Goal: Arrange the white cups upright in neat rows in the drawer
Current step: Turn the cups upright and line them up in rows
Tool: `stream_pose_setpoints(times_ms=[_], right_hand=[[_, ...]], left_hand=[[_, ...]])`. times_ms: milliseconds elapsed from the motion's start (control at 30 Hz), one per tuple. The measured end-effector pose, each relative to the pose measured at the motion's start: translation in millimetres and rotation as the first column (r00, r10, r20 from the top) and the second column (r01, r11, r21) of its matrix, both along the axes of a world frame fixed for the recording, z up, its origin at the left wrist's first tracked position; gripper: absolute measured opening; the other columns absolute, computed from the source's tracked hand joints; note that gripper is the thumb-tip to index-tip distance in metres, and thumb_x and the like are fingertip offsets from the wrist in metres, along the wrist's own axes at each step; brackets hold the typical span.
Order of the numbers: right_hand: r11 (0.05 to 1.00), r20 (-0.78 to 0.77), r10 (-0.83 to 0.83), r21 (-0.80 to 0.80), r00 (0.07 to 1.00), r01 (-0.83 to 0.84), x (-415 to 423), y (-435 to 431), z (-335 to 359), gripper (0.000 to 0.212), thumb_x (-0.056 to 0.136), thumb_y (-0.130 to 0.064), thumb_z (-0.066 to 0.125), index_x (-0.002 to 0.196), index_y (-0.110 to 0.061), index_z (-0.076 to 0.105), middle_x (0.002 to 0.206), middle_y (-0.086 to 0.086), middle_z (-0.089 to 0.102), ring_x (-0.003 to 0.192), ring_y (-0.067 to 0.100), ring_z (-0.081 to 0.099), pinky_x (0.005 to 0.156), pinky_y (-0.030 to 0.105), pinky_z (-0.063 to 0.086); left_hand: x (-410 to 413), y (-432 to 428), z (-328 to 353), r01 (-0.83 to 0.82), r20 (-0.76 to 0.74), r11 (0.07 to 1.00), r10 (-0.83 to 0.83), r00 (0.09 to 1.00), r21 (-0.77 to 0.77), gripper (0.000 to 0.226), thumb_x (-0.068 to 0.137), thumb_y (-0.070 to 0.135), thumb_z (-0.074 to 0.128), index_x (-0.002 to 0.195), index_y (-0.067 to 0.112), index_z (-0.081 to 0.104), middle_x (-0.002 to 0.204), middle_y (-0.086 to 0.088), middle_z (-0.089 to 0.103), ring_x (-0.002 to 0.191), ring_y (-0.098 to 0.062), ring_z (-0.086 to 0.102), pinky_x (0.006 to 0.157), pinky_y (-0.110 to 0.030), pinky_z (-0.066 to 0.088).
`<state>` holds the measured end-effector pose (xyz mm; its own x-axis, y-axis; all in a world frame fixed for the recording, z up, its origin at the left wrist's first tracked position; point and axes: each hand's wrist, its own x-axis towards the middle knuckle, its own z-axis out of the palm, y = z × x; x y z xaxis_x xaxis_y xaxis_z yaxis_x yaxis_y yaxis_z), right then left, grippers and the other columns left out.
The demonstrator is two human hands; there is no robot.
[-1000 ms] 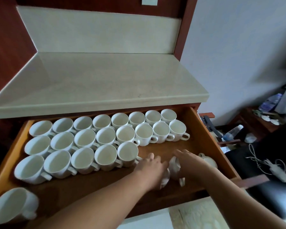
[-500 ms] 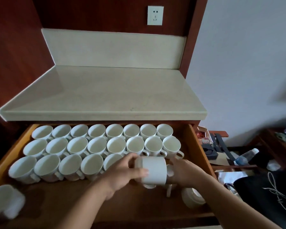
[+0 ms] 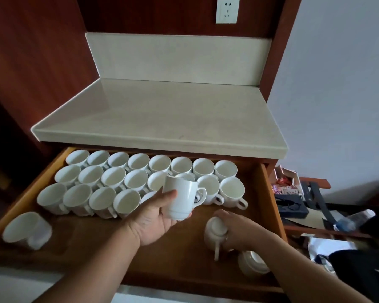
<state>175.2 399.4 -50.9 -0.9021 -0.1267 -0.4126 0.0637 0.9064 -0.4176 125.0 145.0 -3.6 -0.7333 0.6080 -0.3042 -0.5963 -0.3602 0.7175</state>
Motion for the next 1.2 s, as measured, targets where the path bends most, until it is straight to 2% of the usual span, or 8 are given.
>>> stream_pose_setpoints(times_ms=[67, 300, 567, 733, 867, 1000, 1067, 1200], right_hand=[[0.998, -0.007, -0.037, -0.043, 0.999, 0.037, 2.0, 0.3, 5.4, 0.079, 0.061, -0.038, 0.085, 0.131, -0.032, 0.048, 0.122, -0.011, 0.059, 0.105, 0.012, 0.06, 0.086, 0.029, 0.051], [0.904, 0.1, -0.238, -0.34, 0.966, 0.258, 6.6, 4.7, 25.0, 0.08, 0.067, -0.034, 0.083, 0.133, -0.035, 0.038, 0.108, -0.008, 0.062, 0.091, 0.006, 0.064, 0.069, 0.018, 0.05], [0.567, 0.328, -0.456, -0.61, 0.827, 0.554, 10.6, 6.3, 17.1, 0.078, 0.056, -0.038, 0.085, 0.123, -0.029, 0.046, 0.121, 0.015, 0.06, 0.103, 0.031, 0.068, 0.08, 0.04, 0.061], [0.318, 0.463, -0.398, -0.74, 0.792, 0.592, 15.7, 8.1, 17.8, 0.073, 0.06, -0.028, 0.083, 0.125, -0.01, 0.055, 0.107, 0.018, 0.063, 0.088, 0.031, 0.064, 0.068, 0.04, 0.052], [0.267, 0.464, -0.405, -0.764, 0.788, 0.587, 14.9, 12.9, 18.0, 0.072, 0.064, -0.021, 0.088, 0.128, -0.008, 0.06, 0.116, 0.025, 0.068, 0.096, 0.037, 0.069, 0.078, 0.046, 0.056], [0.454, 0.306, -0.594, -0.636, 0.744, 0.624, 11.9, 8.6, 19.5, 0.072, 0.055, -0.031, 0.094, 0.119, -0.019, 0.064, 0.107, 0.016, 0.074, 0.096, 0.037, 0.073, 0.081, 0.055, 0.061], [0.659, 0.135, -0.626, -0.436, 0.768, 0.613, 10.7, 4.4, 24.4, 0.068, 0.06, -0.039, 0.091, 0.117, -0.027, 0.057, 0.106, 0.004, 0.068, 0.091, 0.023, 0.07, 0.069, 0.037, 0.06], [0.882, -0.07, -0.467, -0.105, 0.882, 0.459, 5.7, 2.8, 21.9, 0.079, 0.062, -0.051, 0.084, 0.129, -0.036, 0.046, 0.115, -0.008, 0.053, 0.106, 0.013, 0.053, 0.083, 0.029, 0.052]], left_hand=[[-1.8, 0.6, 0.0, -0.022, -0.058, 0.994, 0.015, 0.998, -0.11, 0.088, 0.052, 0.029, 0.097, 0.134, 0.017, 0.064, 0.125, -0.012, 0.071, 0.103, -0.027, 0.071, 0.07, -0.034, 0.06], [-13.5, -7.0, -5.7, 0.046, -0.154, 0.961, -0.091, 0.984, -0.271, 0.074, 0.06, 0.024, 0.087, 0.129, 0.025, 0.061, 0.124, -0.009, 0.068, 0.114, -0.034, 0.059, 0.072, -0.042, 0.042], [-17.9, -9.2, -13.4, 0.028, 0.088, 0.998, -0.032, 0.996, 0.048, 0.105, 0.04, 0.02, 0.106, 0.134, 0.005, 0.062, 0.135, -0.026, 0.063, 0.123, -0.044, 0.061, 0.115, -0.064, 0.03], [-20.8, -8.8, -10.3, 0.015, 0.036, 0.996, -0.012, 0.999, -0.091, 0.105, 0.035, 0.025, 0.104, 0.13, 0.009, 0.062, 0.12, -0.018, 0.071, 0.103, -0.034, 0.07, 0.068, -0.042, 0.06], [-23.1, -13.7, -11.7, 0.064, -0.115, 0.98, -0.086, 0.99, -0.187, 0.078, 0.052, 0.019, 0.09, 0.125, 0.02, 0.062, 0.121, -0.011, 0.068, 0.11, -0.031, 0.065, 0.088, -0.05, 0.048], [-23.4, -16.3, -7.7, 0.123, -0.281, 0.9, -0.257, 0.925, -0.418, 0.075, 0.056, 0.02, 0.091, 0.125, 0.031, 0.065, 0.12, -0.001, 0.071, 0.112, -0.022, 0.066, 0.082, -0.038, 0.054], [-22.7, -15.4, -2.9, 0.144, -0.368, 0.816, -0.401, 0.839, -0.56, 0.071, 0.061, 0.019, 0.092, 0.124, 0.037, 0.065, 0.119, 0.002, 0.072, 0.113, -0.018, 0.066, 0.089, -0.035, 0.057], [-22.7, -2.9, 0.8, -0.03, -0.419, 0.478, -0.736, 0.532, -0.878, 0.073, 0.062, 0.042, 0.09, 0.122, 0.05, 0.05, 0.115, 0.019, 0.063, 0.104, -0.004, 0.063, 0.092, -0.035, 0.056]])
